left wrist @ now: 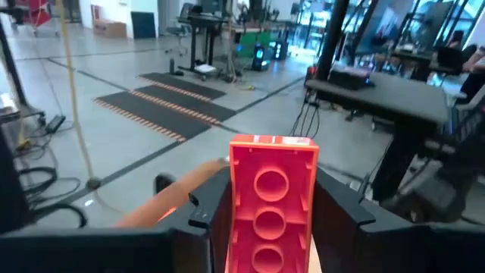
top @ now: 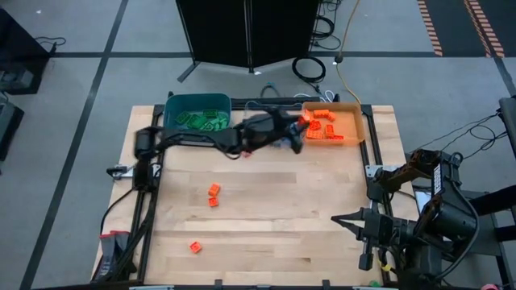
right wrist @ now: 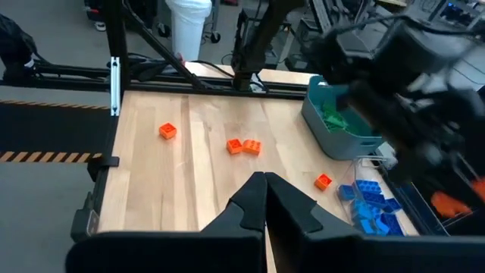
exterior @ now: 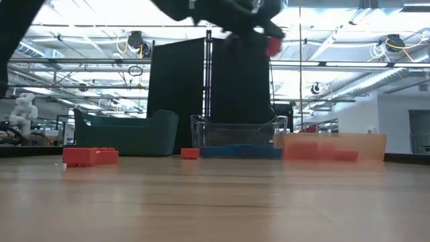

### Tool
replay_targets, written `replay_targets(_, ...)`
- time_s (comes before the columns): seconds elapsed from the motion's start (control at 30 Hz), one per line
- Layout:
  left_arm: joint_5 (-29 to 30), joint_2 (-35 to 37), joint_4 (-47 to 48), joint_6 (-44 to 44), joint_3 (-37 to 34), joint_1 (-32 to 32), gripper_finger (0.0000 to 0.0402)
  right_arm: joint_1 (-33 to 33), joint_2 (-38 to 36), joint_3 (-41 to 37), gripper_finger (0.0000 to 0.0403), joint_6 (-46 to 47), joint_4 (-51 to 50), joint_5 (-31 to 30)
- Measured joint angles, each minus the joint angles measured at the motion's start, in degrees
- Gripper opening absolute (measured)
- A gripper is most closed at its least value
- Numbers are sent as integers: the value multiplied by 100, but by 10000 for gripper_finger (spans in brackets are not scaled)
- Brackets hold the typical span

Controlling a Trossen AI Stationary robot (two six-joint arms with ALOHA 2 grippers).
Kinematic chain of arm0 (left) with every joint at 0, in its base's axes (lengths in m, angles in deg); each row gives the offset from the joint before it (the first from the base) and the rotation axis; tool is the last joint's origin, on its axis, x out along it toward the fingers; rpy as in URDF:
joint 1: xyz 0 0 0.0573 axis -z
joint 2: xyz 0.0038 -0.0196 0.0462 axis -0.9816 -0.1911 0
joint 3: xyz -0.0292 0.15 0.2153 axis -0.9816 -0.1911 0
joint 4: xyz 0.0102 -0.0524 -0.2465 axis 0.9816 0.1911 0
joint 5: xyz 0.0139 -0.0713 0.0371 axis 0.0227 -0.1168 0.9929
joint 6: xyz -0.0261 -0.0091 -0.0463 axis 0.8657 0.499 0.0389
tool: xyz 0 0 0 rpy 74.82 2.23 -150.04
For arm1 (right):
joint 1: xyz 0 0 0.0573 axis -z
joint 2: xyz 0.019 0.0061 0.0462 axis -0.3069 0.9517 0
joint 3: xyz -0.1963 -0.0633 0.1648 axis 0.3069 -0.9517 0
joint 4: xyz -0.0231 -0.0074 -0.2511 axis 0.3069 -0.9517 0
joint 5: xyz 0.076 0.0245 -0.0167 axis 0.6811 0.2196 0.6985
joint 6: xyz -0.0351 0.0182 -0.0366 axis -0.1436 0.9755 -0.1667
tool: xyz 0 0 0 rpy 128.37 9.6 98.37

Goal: Sort blocks
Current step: Put the orange game piece into the orange transparent bin

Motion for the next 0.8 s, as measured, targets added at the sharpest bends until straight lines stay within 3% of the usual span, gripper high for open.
replay_targets(0.23,7,-1571,670,12,2152,-135,132,0,0,2,0,106,36,80)
replay_targets(0.4,163,-2452,658,36,3223,-258,132,-2,0,1,0,113,124,83)
replay_targets(0.6,358,-3301,656,869,4085,-423,132,-2,0,1,0,77,131,81)
replay_targets(0.8,616,-3724,636,2130,4382,-502,132,-1,0,0,0,48,72,80)
